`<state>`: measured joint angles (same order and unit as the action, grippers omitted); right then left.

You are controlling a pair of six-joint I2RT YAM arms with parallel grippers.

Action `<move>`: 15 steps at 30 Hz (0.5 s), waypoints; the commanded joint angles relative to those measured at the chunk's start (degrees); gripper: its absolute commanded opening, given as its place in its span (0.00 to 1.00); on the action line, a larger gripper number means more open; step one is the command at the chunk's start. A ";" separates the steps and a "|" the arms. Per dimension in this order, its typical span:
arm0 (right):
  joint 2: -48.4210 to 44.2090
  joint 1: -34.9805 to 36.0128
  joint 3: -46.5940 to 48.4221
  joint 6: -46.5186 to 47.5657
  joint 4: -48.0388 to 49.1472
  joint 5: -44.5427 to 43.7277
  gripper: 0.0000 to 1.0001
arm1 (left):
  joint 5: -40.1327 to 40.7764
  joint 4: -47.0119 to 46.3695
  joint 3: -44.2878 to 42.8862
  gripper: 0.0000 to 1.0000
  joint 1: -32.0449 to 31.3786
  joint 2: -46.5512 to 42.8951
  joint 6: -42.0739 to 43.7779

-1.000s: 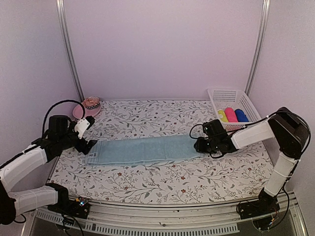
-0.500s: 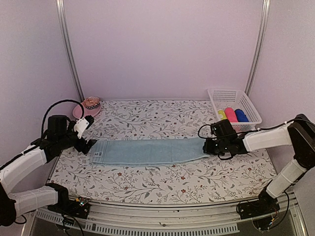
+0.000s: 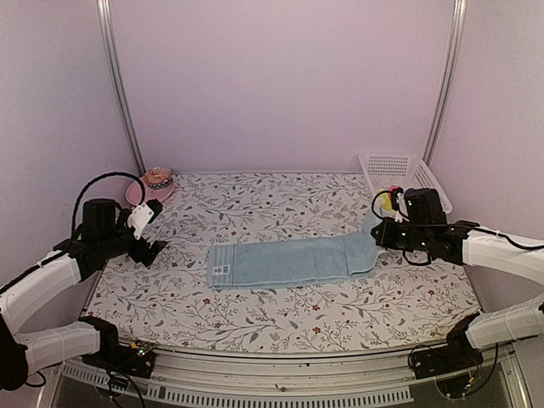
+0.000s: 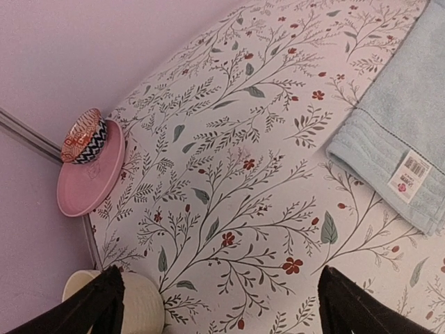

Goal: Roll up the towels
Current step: Fold the towel at the center of the board.

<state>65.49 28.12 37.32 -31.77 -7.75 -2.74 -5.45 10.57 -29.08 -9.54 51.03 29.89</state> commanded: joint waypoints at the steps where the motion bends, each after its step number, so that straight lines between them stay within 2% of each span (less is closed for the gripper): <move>1: 6.78 6.77 6.29 3.46 2.09 3.88 0.02 | -0.27 -1.01 0.51 0.97 0.55 0.76 -0.69; 8: 22.55 16.93 21.75 6.37 4.35 6.81 0.02 | -0.07 -1.12 0.56 0.97 0.60 0.96 -0.71; 15: 37.73 22.19 36.27 8.01 4.08 11.06 0.02 | -0.32 -1.21 0.78 0.97 0.75 1.07 -0.70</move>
<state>96.88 48.07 67.48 -25.63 -4.43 5.08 -5.39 10.37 -29.08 -9.41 51.79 29.76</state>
